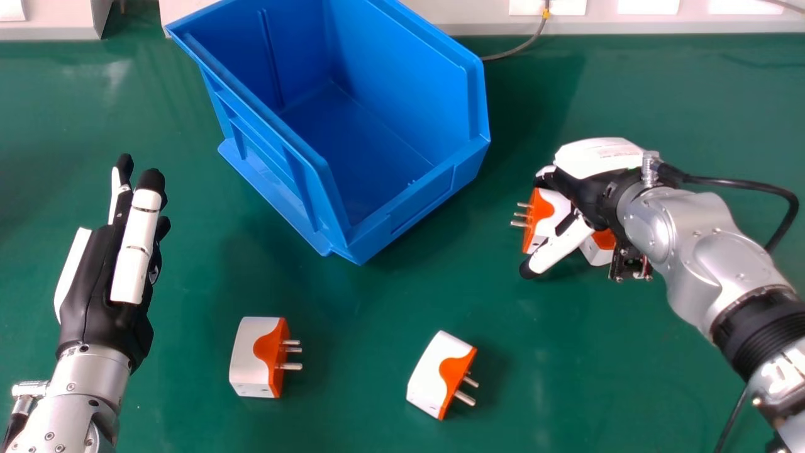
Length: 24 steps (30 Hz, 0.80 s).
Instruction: Pick all objects and put in blue box
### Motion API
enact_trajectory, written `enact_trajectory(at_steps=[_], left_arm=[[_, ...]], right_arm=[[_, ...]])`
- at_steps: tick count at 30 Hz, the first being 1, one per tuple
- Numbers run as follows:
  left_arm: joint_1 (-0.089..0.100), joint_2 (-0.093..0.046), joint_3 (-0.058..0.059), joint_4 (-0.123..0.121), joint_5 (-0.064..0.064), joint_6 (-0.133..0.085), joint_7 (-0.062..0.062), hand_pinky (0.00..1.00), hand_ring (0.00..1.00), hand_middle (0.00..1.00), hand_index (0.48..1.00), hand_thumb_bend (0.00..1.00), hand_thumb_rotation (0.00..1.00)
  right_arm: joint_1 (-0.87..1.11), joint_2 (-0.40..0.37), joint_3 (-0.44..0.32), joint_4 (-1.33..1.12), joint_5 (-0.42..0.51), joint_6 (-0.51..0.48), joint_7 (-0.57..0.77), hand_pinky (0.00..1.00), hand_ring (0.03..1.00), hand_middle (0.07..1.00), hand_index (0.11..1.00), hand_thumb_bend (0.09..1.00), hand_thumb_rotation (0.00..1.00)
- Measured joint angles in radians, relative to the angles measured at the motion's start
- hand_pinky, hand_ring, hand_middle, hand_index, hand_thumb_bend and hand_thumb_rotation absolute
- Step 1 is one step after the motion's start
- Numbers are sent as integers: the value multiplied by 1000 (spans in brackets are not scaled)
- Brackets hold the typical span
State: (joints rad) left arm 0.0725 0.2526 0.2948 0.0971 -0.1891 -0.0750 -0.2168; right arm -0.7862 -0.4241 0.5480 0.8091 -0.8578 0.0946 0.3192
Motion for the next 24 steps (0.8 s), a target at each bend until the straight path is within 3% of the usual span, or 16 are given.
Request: enact_trajectory(at_steps=[19, 23, 24], left_arm=[[16, 7, 10, -7, -6, 0, -15, 988, 1000, 1000, 1000, 561, 944], [19, 10, 12, -10, -6, 0, -17, 988, 1000, 1000, 1000, 560, 944], [22, 10, 13, -11, -6, 1, -17, 988, 1000, 1000, 1000, 561, 944]], right_arm=[[-38, 10, 19, 80, 1, -40, -42, 934, 936, 918, 873, 654, 466], [-58, 26, 21, 126, 1, -38, -78, 864, 889, 867, 777, 606, 365], [-58, 27, 22, 130, 0, -39, -91, 760, 796, 781, 729, 588, 292]])
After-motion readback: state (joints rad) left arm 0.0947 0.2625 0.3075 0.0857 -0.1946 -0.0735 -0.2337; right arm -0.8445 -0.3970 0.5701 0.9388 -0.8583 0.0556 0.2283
